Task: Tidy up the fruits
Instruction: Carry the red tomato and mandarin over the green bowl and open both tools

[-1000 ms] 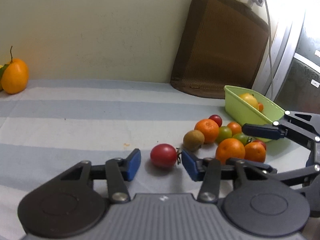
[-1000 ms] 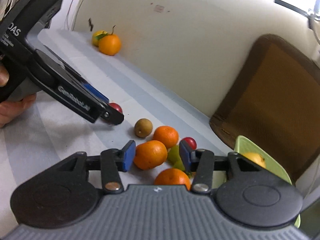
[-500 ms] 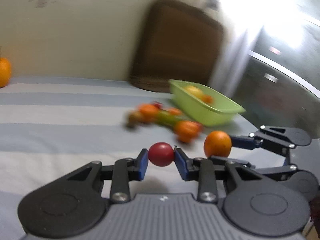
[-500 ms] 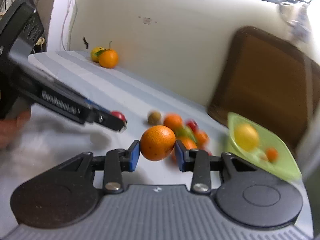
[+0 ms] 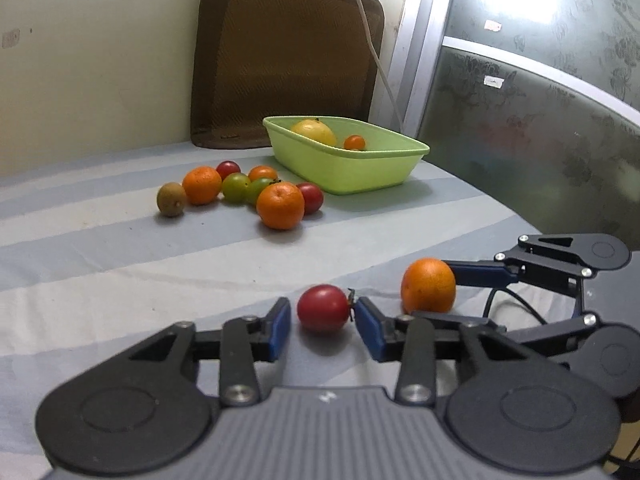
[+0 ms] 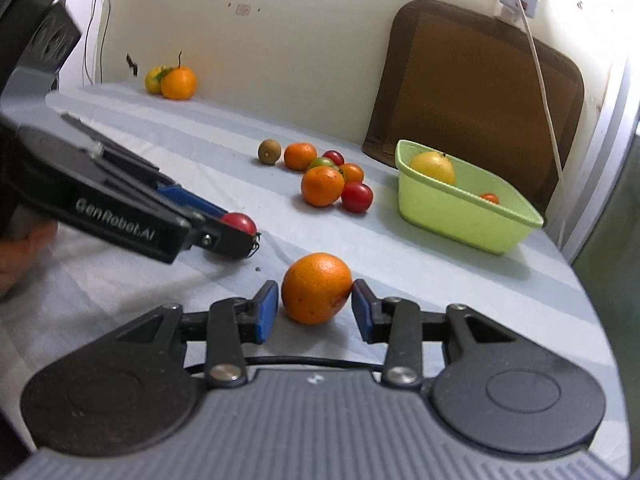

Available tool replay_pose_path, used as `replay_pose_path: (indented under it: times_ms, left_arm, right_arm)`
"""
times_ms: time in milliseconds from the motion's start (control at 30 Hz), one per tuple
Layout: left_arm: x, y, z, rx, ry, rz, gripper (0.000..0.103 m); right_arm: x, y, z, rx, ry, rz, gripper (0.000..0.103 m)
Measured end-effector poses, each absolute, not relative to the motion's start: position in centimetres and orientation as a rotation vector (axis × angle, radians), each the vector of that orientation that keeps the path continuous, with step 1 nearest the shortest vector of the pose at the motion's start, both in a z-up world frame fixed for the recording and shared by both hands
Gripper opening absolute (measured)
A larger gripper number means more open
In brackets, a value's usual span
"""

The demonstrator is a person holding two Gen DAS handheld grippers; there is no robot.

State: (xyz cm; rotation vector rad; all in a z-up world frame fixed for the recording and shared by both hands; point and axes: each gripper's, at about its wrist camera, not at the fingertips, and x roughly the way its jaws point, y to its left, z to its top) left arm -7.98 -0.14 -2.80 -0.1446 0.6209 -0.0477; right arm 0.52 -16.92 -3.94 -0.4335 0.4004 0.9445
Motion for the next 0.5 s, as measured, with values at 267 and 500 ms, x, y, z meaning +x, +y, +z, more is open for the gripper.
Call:
replay_pose_path:
  times_ms: [267, 500]
  left_arm:
    - [-7.7, -0.6, -2.7, -0.108, 0.638, -0.034, 0.041]
    - [-6.0, -0.8, -1.9, -0.108, 0.655, -0.088, 0.029]
  right_arm:
    - [1.3, -17.5, -4.5, -0.323, 0.443, 0.976, 0.050]
    - [2.9, -18.6, -4.4, -0.220, 0.439, 0.997, 0.040]
